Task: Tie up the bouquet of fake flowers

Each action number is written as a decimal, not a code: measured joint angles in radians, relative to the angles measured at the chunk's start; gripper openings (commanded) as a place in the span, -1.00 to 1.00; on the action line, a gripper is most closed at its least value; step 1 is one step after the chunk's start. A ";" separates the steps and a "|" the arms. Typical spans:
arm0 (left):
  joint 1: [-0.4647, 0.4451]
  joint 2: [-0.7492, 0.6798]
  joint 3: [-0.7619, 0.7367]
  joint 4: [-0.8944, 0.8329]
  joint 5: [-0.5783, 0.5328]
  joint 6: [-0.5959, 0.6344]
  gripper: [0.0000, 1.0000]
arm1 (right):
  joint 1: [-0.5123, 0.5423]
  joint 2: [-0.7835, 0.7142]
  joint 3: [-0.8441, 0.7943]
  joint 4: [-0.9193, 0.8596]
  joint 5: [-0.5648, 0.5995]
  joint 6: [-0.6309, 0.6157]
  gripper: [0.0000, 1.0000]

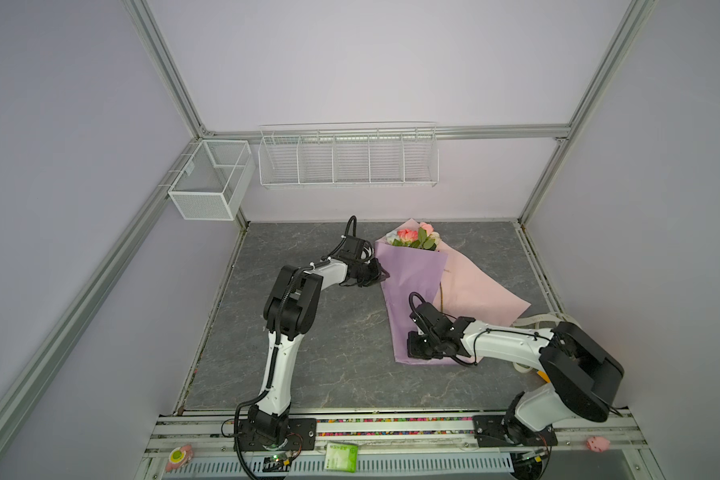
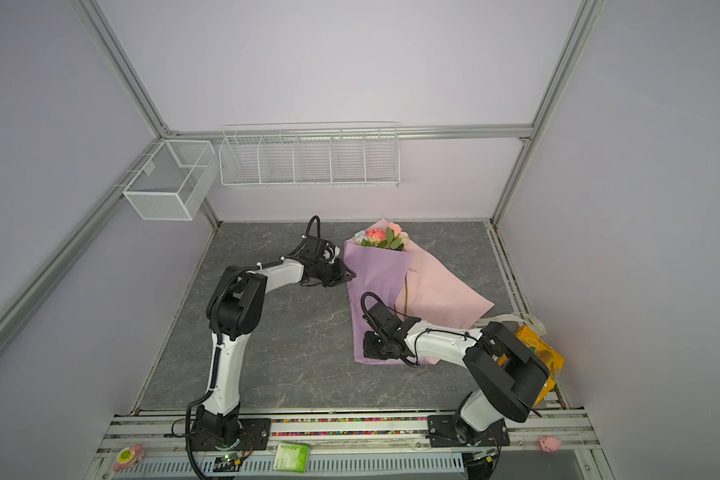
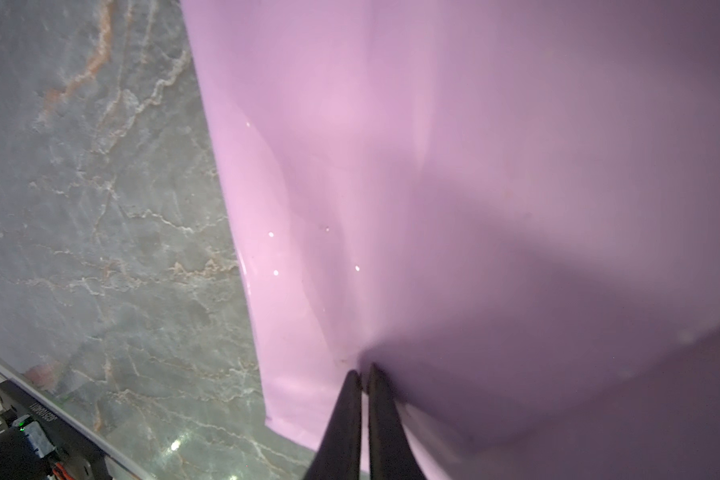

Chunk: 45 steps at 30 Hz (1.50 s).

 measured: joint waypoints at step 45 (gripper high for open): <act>0.040 -0.238 0.050 -0.172 0.088 0.032 -0.31 | -0.021 -0.042 0.047 -0.037 -0.040 -0.076 -0.57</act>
